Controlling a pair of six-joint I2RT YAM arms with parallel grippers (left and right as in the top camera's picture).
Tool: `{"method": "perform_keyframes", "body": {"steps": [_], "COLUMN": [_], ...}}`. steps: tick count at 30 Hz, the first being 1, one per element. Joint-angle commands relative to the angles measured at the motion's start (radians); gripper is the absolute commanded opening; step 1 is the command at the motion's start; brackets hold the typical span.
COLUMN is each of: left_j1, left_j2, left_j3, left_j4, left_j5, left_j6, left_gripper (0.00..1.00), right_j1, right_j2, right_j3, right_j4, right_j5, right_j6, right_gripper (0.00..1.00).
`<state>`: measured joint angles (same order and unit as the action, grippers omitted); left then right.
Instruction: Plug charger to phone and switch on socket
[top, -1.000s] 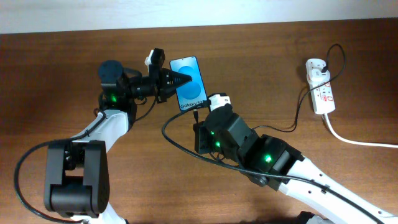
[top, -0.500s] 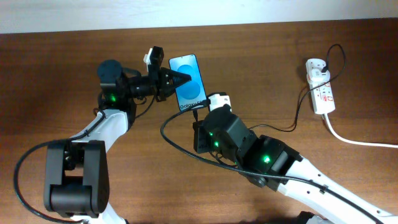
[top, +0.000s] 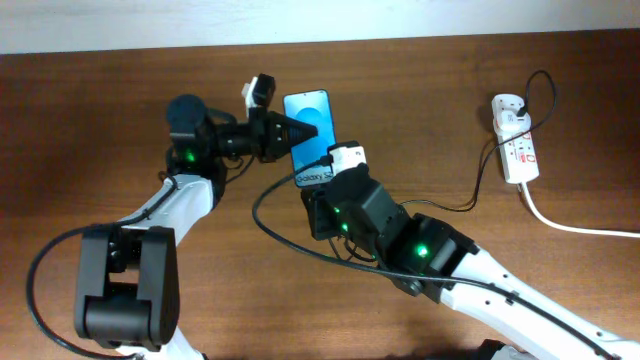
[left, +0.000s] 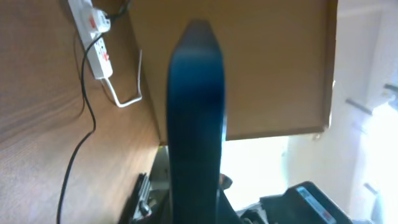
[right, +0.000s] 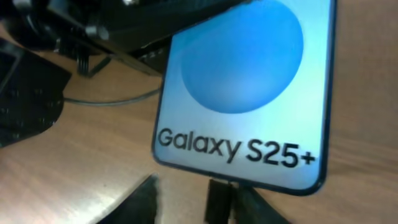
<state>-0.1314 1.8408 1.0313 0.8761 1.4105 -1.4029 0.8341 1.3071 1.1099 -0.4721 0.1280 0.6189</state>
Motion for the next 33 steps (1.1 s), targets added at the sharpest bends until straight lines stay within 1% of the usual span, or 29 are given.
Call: {"method": "perform_keyframes", "body": {"steps": [1,2,5,7,10,13,15,18,20,21,22,23,24,28,33], "left_j1": [-0.007,-0.007,-0.007,-0.007,-0.007,-0.007,-0.007,-0.007,-0.007,-0.007,-0.007,-0.007,-0.007,-0.009,-0.012], "left_j2": [-0.005,-0.005,-0.005,-0.005,-0.005,-0.005,-0.005,-0.005,-0.005,-0.005,-0.005,-0.005,-0.005,-0.005,-0.005], "left_j3": [0.002,0.002,0.002,0.002,0.002,0.002,0.002,0.002,0.002,0.002,0.002,0.002,0.002,0.002,0.002], "left_j4": [0.006,0.006,0.006,0.006,0.005,0.005,0.005,0.005,0.005,0.005,0.005,0.005,0.005,0.005,0.005], "left_j5": [0.010,-0.013,-0.025,-0.032,-0.032,-0.032,-0.032,-0.031,-0.017,-0.013,-0.006,0.004,0.010,0.033,0.084], "left_j6": [0.164,0.201,0.275,0.277,0.274,0.267,0.267,0.268,0.268,0.268,0.268,0.268,0.268,0.268,0.268], "left_gripper": [0.00,0.00,0.00,0.00,0.00,0.00,0.00,0.00,0.00,0.00,0.00,0.00,0.00,0.00,0.00], "right_j1": [-0.011,-0.010,-0.010,-0.010,-0.009,-0.008,-0.009,-0.009,-0.009,-0.009,-0.009,-0.009,-0.009,-0.009,-0.011], "right_j2": [-0.118,-0.168,-0.209,-0.175,-0.073,0.030,0.078,0.082,0.082,0.082,0.082,0.082,0.082,0.082,0.082], "right_j3": [0.022,0.022,0.021,0.021,0.021,0.021,0.021,0.021,0.021,0.021,0.021,0.021,0.021,0.021,0.021], "right_j4": [-0.030,-0.075,-0.193,-0.256,-0.245,-0.234,-0.206,-0.173,-0.138,-0.135,-0.135,-0.130,-0.125,-0.090,0.030], "right_j5": [0.015,0.010,-0.008,-0.009,-0.035,-0.084,-0.118,-0.114,-0.066,-0.064,-0.063,-0.059,-0.034,0.040,0.042], "right_j6": [-0.014,-0.035,-0.073,-0.072,-0.061,-0.061,-0.061,-0.062,-0.062,-0.062,-0.062,-0.062,-0.062,-0.063,-0.067], "right_gripper": [0.59,0.65,0.66,0.66,0.65,0.48,0.41,0.36,0.23,0.20,0.15,0.08,0.05,0.04,0.04]}}
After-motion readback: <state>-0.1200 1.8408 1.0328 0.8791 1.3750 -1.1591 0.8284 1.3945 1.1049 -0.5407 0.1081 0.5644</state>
